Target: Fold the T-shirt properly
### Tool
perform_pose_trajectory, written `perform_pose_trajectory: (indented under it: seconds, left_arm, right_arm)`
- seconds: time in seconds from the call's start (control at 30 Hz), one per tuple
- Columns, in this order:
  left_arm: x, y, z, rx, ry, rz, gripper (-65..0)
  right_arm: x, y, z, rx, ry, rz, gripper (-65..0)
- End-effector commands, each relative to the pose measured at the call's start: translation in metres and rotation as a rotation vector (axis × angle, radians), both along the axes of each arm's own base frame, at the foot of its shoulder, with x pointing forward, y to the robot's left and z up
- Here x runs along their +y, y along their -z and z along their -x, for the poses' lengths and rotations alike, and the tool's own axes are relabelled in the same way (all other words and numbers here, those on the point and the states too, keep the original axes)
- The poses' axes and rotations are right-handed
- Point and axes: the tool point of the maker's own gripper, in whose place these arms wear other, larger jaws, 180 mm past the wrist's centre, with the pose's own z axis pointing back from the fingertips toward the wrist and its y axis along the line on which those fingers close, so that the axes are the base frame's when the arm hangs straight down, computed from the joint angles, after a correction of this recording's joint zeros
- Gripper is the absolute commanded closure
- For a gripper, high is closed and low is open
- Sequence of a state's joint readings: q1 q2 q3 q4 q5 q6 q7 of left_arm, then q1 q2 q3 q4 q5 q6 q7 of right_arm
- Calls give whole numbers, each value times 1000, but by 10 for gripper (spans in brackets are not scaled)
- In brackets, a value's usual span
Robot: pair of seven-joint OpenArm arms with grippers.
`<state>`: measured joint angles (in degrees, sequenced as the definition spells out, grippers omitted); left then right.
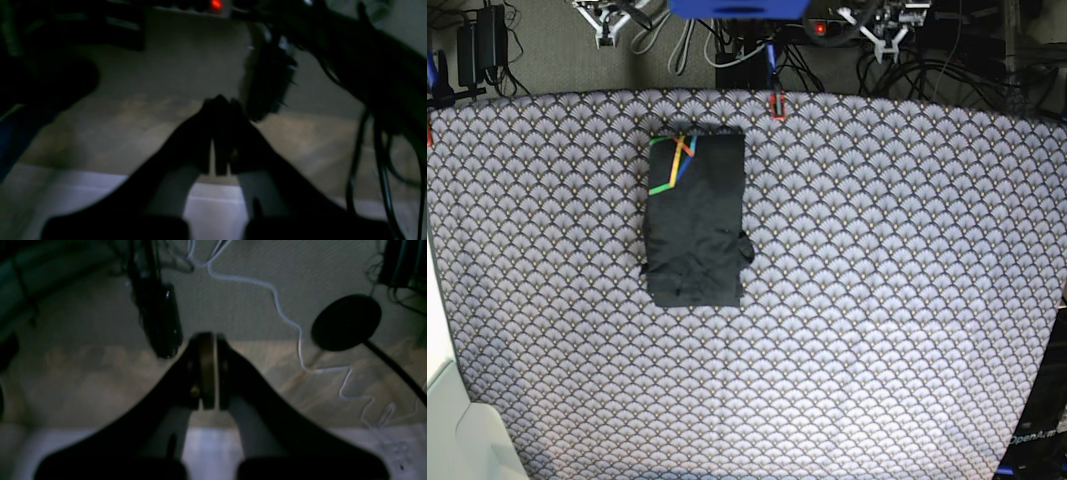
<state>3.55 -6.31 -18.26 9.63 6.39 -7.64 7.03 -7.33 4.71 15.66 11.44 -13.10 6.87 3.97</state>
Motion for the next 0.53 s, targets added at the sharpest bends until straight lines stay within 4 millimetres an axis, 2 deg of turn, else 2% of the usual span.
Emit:
perform_pose_trajectory:
  seconds: [0.0,0.13,0.27,0.43,0.5]
  left_arm:
    - [-9,1,-3,-6,3,6,-3]
    - [-14,2,-13,-7,83,-40,-3]
    - [-18,2,-17,-15,82,-39,-3]
    - [-18,1,-32,-106,95,-47,-3]
    - [-16,0,-31,-105,89,-49,-3]
  right_arm:
    - [-9,0,7,10,-1,40,0]
    - [-19,-1,8,-6,2,94,0]
    - [-19,-2,17,6,7,94,0]
    - [-18,-1,18,7,9,93,0]
    - [-12,-1,18,7,10,84,0]
